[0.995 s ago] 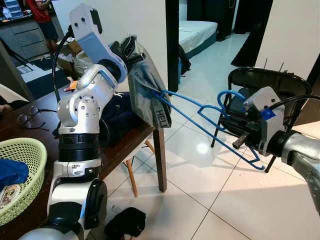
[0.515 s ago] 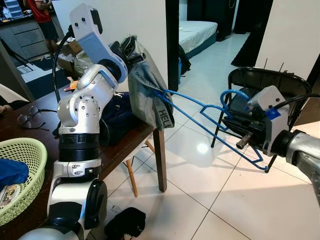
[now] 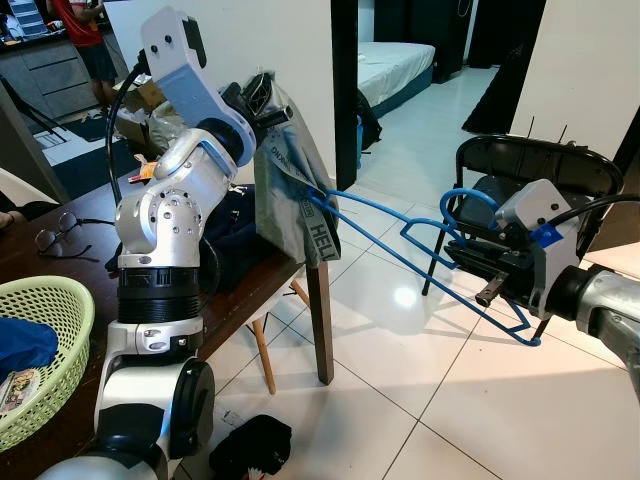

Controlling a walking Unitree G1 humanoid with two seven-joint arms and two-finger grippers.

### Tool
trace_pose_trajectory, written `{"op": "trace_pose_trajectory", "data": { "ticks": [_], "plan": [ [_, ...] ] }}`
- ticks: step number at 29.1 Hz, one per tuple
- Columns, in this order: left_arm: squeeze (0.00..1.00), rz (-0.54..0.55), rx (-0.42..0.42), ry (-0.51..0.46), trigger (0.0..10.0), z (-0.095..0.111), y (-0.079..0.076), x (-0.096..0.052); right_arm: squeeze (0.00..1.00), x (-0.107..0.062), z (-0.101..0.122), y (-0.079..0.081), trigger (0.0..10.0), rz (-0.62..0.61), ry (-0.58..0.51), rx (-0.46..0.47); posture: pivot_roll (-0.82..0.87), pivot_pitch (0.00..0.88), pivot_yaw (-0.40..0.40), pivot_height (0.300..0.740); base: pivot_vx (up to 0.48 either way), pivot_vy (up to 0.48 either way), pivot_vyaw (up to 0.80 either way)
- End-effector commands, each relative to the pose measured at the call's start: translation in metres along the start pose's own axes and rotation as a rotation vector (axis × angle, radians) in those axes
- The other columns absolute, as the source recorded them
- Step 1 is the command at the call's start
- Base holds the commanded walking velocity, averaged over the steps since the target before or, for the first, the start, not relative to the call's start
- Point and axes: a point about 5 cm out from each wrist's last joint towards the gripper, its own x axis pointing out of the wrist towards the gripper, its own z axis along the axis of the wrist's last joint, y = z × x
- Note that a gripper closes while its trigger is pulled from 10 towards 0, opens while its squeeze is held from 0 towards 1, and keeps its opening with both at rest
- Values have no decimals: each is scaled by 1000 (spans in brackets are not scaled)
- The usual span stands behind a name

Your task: Hang hanger

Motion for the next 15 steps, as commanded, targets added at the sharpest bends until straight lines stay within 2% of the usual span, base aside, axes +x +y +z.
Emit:
{"op": "trace_pose_trajectory", "data": {
  "ticks": [1, 15],
  "plan": [
    [0, 7, 8, 0, 10000, 1, 3, -1, 0, -2, 3, 1, 10000, 13, -10, -19, 21, 7, 114, 735, 0, 0, 0],
    [0, -2, 20, 8, 10000, -1, 3, -1, 0, -6, 5, -3, 10000, 6, -34, 0, 19, 10, 116, 735, 0, 0, 0]
  ]
}}
